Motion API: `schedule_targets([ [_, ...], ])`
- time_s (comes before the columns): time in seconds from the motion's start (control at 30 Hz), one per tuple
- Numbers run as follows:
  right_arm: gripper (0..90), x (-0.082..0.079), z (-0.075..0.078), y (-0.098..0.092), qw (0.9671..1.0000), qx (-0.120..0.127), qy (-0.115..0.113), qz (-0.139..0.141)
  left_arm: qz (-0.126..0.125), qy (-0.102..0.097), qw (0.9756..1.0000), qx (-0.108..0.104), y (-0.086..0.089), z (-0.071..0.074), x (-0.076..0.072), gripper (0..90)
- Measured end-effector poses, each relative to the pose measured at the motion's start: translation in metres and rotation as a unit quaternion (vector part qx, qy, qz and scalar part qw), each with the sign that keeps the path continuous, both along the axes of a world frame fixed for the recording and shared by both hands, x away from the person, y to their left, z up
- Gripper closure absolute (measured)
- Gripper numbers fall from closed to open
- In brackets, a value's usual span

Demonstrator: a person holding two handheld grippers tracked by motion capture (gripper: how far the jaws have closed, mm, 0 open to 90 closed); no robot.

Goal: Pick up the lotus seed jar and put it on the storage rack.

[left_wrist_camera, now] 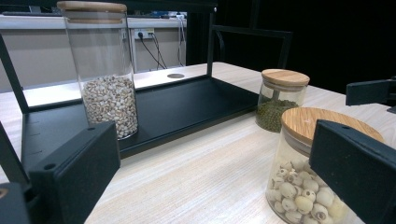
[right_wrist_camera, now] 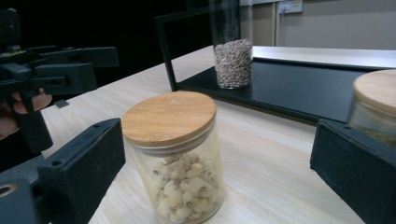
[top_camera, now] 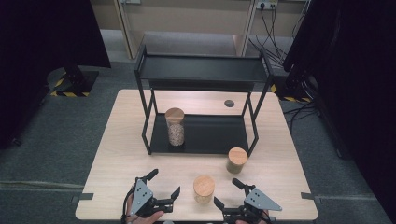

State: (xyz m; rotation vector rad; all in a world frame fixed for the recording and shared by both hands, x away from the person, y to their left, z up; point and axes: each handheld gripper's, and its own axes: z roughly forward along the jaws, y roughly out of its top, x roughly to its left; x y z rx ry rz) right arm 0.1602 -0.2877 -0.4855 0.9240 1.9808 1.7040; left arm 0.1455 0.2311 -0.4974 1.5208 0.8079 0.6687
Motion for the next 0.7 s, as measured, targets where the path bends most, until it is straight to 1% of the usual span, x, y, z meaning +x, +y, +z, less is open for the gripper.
schedule_targets([
  [0.33,3.8,0.003,0.000,0.014,0.9997,-0.019,-0.010,0.011,-0.001,-0.001,1.0000,0.000,0.000,0.000,0.000,1.4],
  [0.5,4.3,0.006,-0.002,0.021,0.9993,-0.031,-0.010,0.017,-0.002,0.000,1.0000,-0.001,0.000,0.000,0.000,1.4],
  [0.7,5.7,0.009,-0.003,0.028,0.9990,-0.038,-0.013,0.021,-0.001,0.001,1.0000,-0.003,0.000,-0.001,0.000,1.4],
])
